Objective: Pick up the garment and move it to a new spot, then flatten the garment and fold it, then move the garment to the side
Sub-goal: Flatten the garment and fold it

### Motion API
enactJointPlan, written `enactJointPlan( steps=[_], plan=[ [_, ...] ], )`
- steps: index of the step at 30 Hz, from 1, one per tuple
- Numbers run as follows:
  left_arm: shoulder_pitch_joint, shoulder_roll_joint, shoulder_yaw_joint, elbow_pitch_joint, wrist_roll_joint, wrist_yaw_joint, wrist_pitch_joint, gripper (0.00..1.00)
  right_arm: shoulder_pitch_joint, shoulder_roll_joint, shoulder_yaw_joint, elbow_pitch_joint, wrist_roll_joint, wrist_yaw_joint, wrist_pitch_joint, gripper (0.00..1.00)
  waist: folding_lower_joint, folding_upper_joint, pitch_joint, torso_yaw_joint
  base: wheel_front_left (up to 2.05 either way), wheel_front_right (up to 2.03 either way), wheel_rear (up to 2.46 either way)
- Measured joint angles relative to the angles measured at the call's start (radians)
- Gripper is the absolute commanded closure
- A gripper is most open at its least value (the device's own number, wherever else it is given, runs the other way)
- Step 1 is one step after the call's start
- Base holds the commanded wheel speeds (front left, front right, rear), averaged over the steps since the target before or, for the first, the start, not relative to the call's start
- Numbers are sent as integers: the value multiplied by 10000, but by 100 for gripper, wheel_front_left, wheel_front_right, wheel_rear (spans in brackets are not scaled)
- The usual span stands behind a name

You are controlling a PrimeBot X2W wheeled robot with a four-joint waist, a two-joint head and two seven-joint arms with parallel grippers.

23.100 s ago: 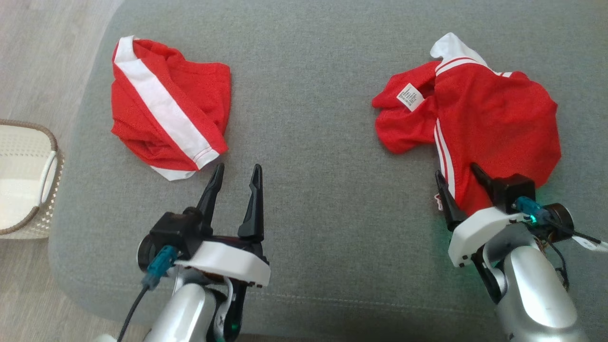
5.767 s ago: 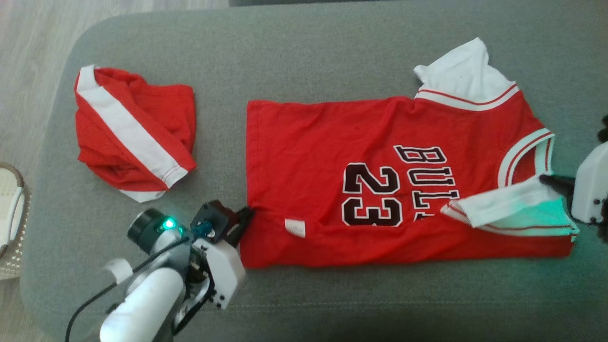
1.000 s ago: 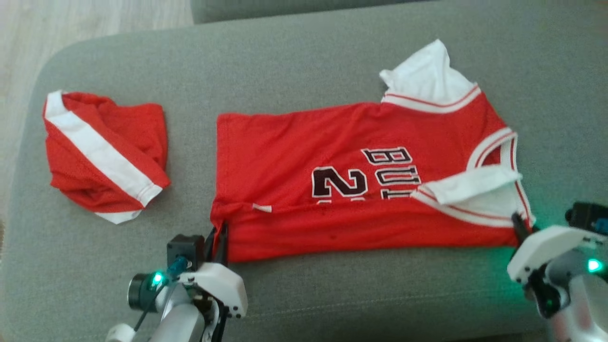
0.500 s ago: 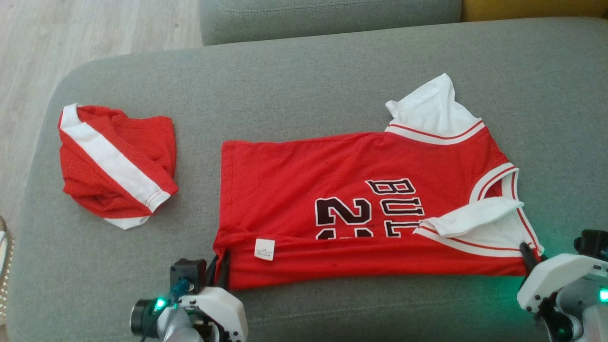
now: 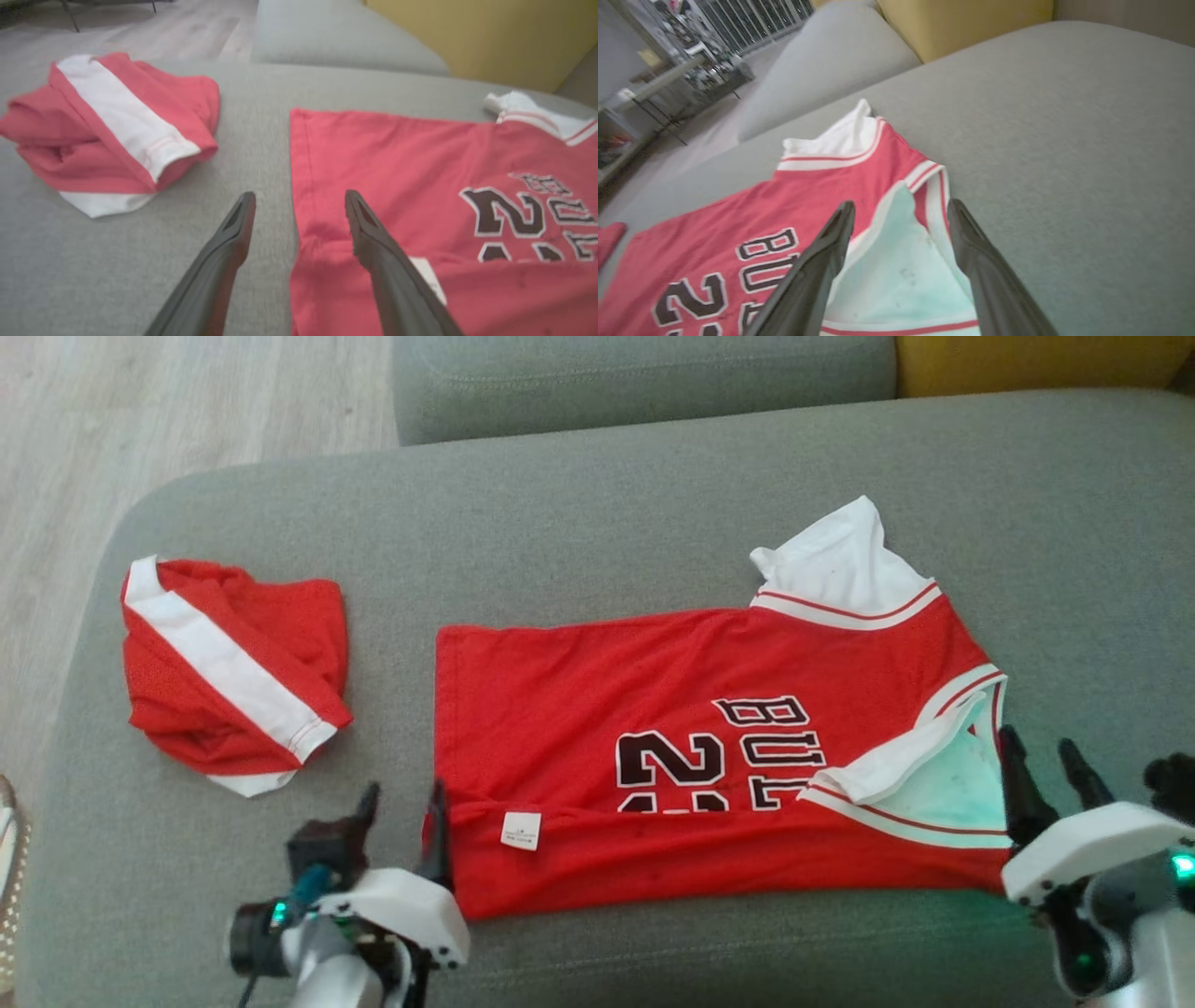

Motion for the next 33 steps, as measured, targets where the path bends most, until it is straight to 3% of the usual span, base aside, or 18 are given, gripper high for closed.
enactJointPlan(
  steps=[6, 14, 20, 33],
  plan=[
    [1022, 17, 842, -2098, 230, 65, -10, 0, 1040, 82, 1398, -1235, 663, -2, -786, 0, 0, 0, -244, -82, 0, 0, 0],
    [1318, 8, 1007, -2650, 575, 50, -12, 0, 1214, -35, 1919, -2197, 408, -2, -1011, 0, 0, 0, 73, -221, 0, 0, 0],
    [111, -8, 706, -1239, 995, -21, -6, 0, 982, -102, 1975, -2951, 412, -2, -815, 0, 0, 0, 674, -376, 0, 0, 0],
    [-4411, 50, 600, 2537, 1440, -6, 556, 0, 212, -594, 2316, -4090, 324, -2, -571, 0, 0, 0, 2534, -1001, 0, 0, 0]
  ],
)
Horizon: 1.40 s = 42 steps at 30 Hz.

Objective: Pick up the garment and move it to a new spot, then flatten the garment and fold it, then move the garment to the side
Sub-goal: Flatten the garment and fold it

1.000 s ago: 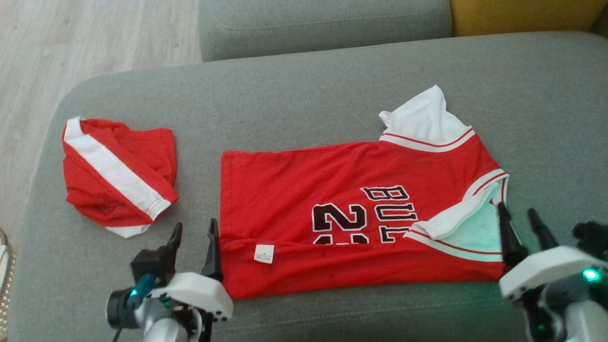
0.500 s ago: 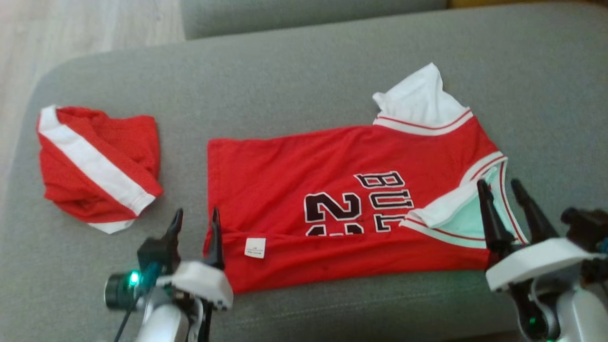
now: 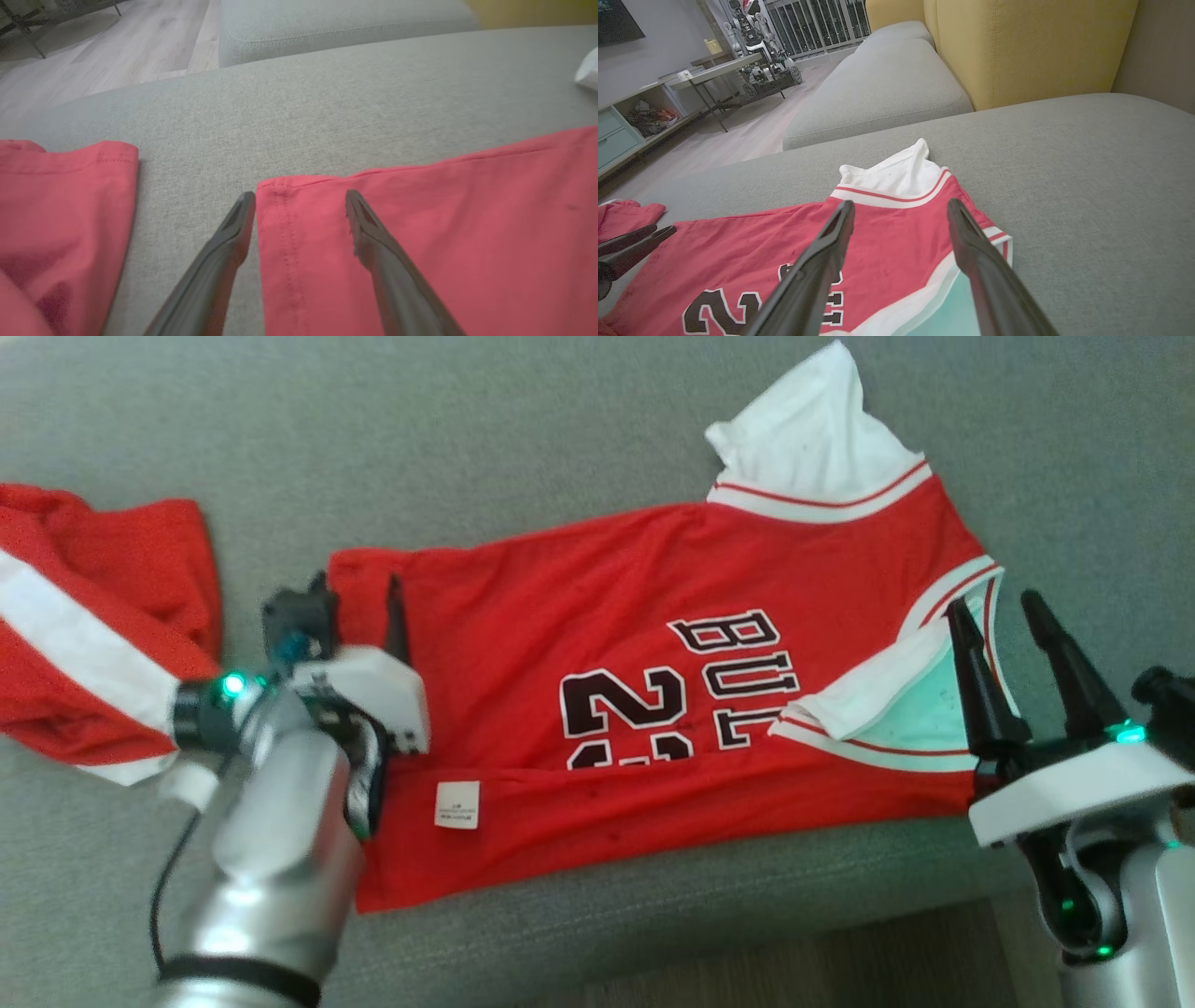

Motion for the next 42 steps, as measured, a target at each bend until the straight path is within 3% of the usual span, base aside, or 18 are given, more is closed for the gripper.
enactJointPlan(
  steps=[5, 12, 13, 14, 17, 23, 30, 35, 42],
  plan=[
    [-1003, 169, 31, 1141, 140, 136, 213, 0, -312, -35, 125, -92, 2, 0, -13, 0, 0, 0, 464, -191, 0, 0, 0],
    [-1789, 165, -140, 2096, 171, -33, 222, 0, -422, -44, 211, -48, 12, 0, -56, 0, 0, 0, 647, -248, 0, 0, 0],
    [-1846, 163, -140, 2199, 171, -65, 169, 47, -422, -44, 219, -21, 10, 0, -82, 0, 0, 0, 651, -245, 0, 0, 0],
    [-1907, 155, -144, 2328, 161, -123, 148, 100, -423, -44, 224, -10, -2, 0, -92, 0, 0, 0, 654, -242, 0, 0, 0],
    [-2080, 46, -205, 2562, 157, -291, 105, 100, -428, -69, 217, 15, -4, 0, -92, 0, 0, 0, 659, -182, 0, 0, 0],
    [-2115, -54, -265, 2518, 13, -219, -424, 100, -837, -437, 236, -15, -96, 0, 86, 0, 0, 0, 662, 197, 0, 0, 0],
    [-1784, -251, -924, 899, -23, -196, -558, 100, -2738, -903, -240, 483, -163, 0, 1241, 0, 0, 0, 706, 1001, 0, 0, 0],
    [-1205, -245, -1898, -573, -656, -130, -568, 100, -4666, -1475, -278, 2023, -151, 0, 2339, 0, 0, 0, 909, 1629, 0, 0, 0],
    [-1190, -242, -3478, -1509, -1530, 497, -568, 100, -7407, -2497, -558, 5367, -1058, 0, 3083, 0, 1, 0, 1517, 2336, 0, 0, 0]
  ],
)
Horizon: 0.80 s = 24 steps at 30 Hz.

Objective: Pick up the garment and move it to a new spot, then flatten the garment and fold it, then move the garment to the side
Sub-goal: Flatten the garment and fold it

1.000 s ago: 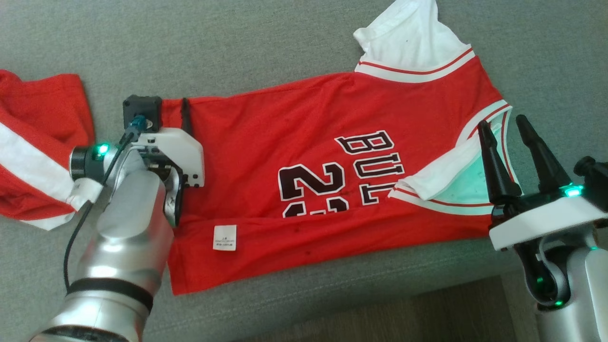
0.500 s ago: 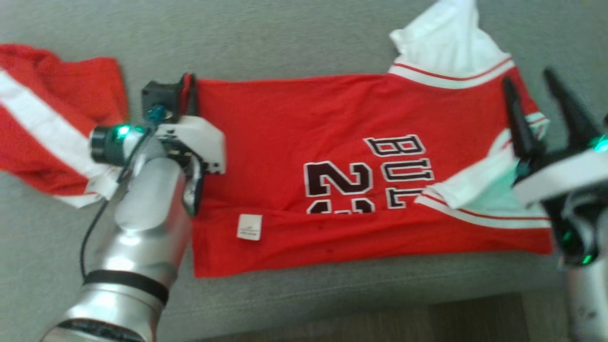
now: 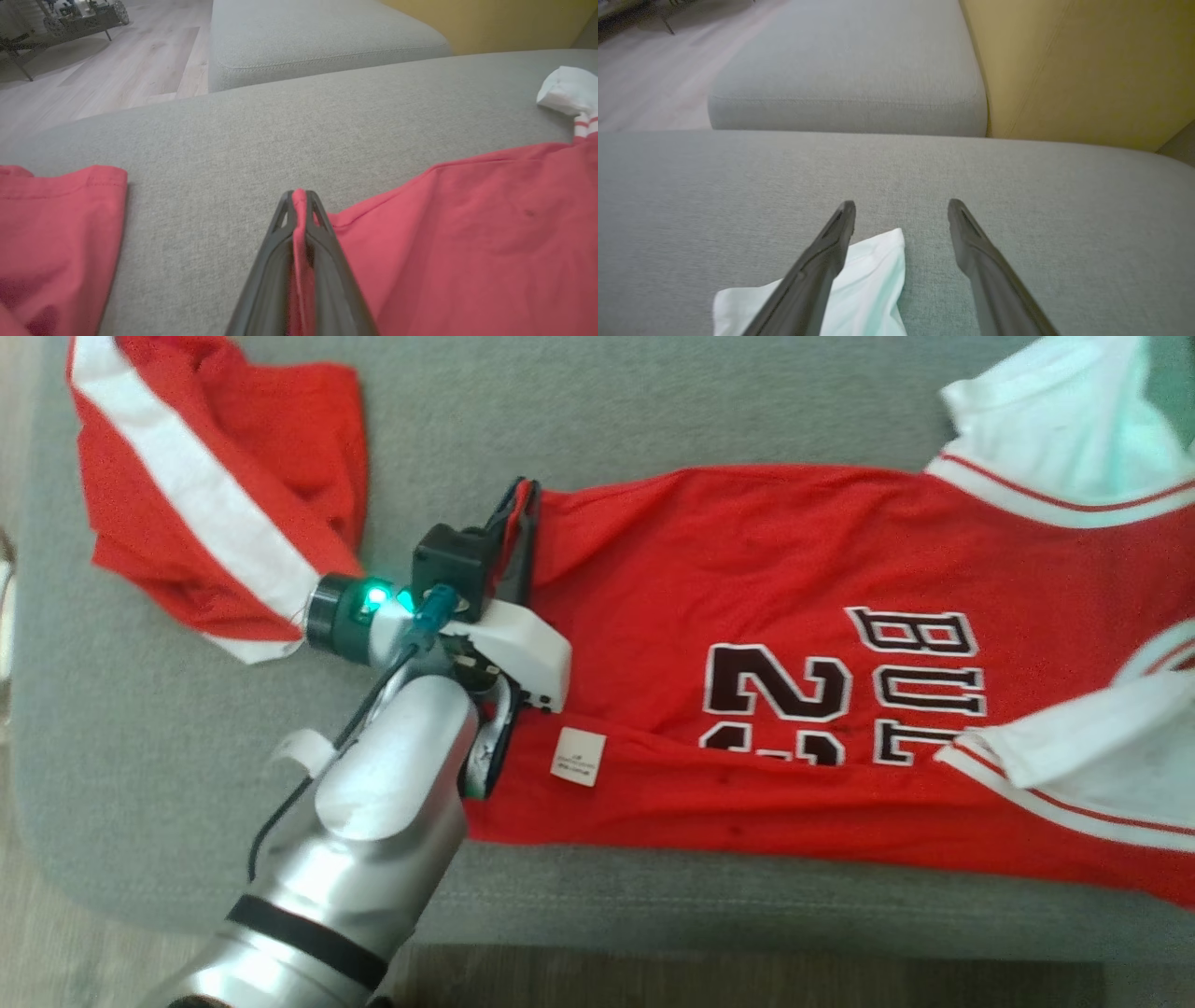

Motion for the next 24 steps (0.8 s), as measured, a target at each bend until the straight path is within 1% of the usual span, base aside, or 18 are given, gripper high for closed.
enactJointPlan(
  steps=[2, 3, 5, 6, 7, 12, 15, 19, 23, 24],
  plan=[
    [-105, 4, -313, -82, -249, 159, 0, 100, -587, -151, 29, 874, -155, 0, 130, 0, 0, 0, 183, 160, 0, 0, 0],
    [-105, 4, -313, -82, -249, 159, 0, 100, -587, -151, 29, 874, -155, 0, 130, 0, 0, 0, 183, 160, 0, 0, 0],
    [-295, 4, -602, -167, -464, 299, 0, 100, -1043, -328, 155, 1630, -328, 0, 190, 0, 0, 0, 353, 293, 0, 0, 0],
    [-503, 4, -836, -244, -646, 449, 0, 100, -1355, -476, 314, 2259, -416, 0, 245, 0, 0, 0, 479, 405, 0, 0, 0],
    [-503, 4, -836, -244, -646, 449, 0, 100, -1355, -476, 314, 2259, -416, 0, 245, 0, 0, 0, 479, 405, 0, 0, 0],
    [-808, 4, -1185, -284, -959, 719, 0, 100, -1888, -631, 865, 3444, -407, 0, 366, 0, 0, 0, 694, 512, 0, 0, 0],
    [-895, 4, -1294, -307, -1080, 742, 0, 100, -2148, -748, 1114, 3937, -207, 0, 364, 0, 0, 0, 799, 529, 0, 0, 0],
    [-1071, 4, -1421, -314, -1149, 826, 0, 100, -2565, -867, 1521, 4326, -100, 0, 314, 0, 0, 0, 924, 556, 0, 0, 0],
    [-1169, 4, -1501, -320, -1256, 901, 0, 100, -2769, -930, 1808, 4627, 290, 0, 203, 0, 0, 0, 999, 588, 0, 0, 0],
    [-1169, 4, -1501, -316, -1296, 903, 0, 100, -2820, -928, 1887, 4688, 420, 0, 209, 46, 0, 0, 1001, 584, 0, 0, 0]
  ],
)
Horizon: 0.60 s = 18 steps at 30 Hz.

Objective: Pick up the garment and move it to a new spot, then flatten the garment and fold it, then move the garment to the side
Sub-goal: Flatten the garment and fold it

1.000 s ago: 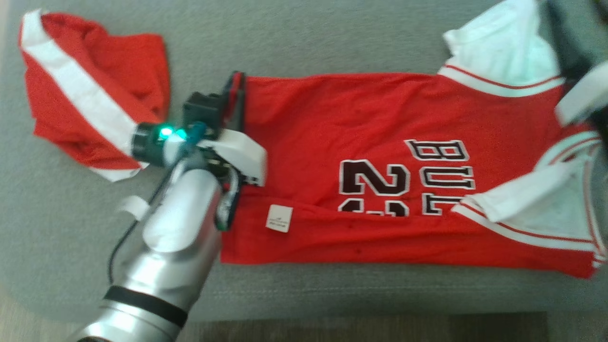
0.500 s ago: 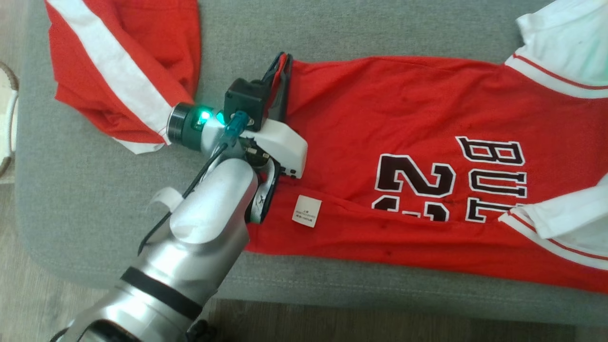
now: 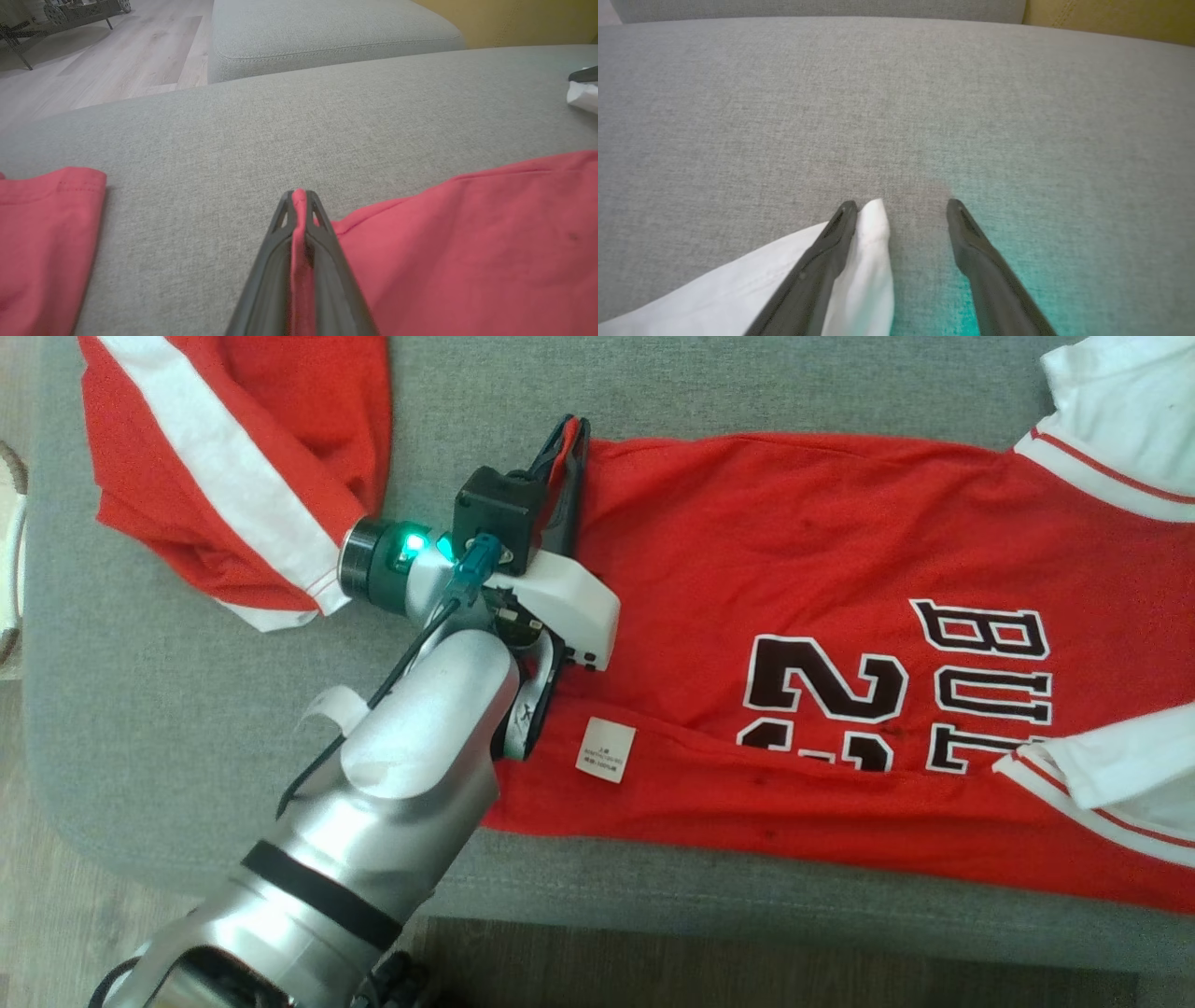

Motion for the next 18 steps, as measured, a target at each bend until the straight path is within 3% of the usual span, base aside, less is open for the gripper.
enactJointPlan(
  steps=[1, 2, 9, 18],
  plan=[
    [0, 0, 0, 0, -8, 6, 0, 100, -56, -2, 138, 44, 123, 0, 50, 82, 0, 0, -4, -7, 0, 0, 0],
    [0, 0, 0, 8, -8, 6, 0, 100, -78, -2, 299, 48, 232, 0, 79, 100, 0, 0, -15, -19, 0, 0, 0],
    [0, 0, 90, 324, -2, 4, 0, 100, -35, 50, 1066, -8, 1221, 2, -132, 100, 0, 0, -219, -186, 0, 0, 0],
    [0, 35, 813, 880, 263, -109, 0, 100, 113, -171, 1904, -926, 2192, 2, -2416, 100, 0, 0, -703, -654, 0, 0, 0]
  ],
)
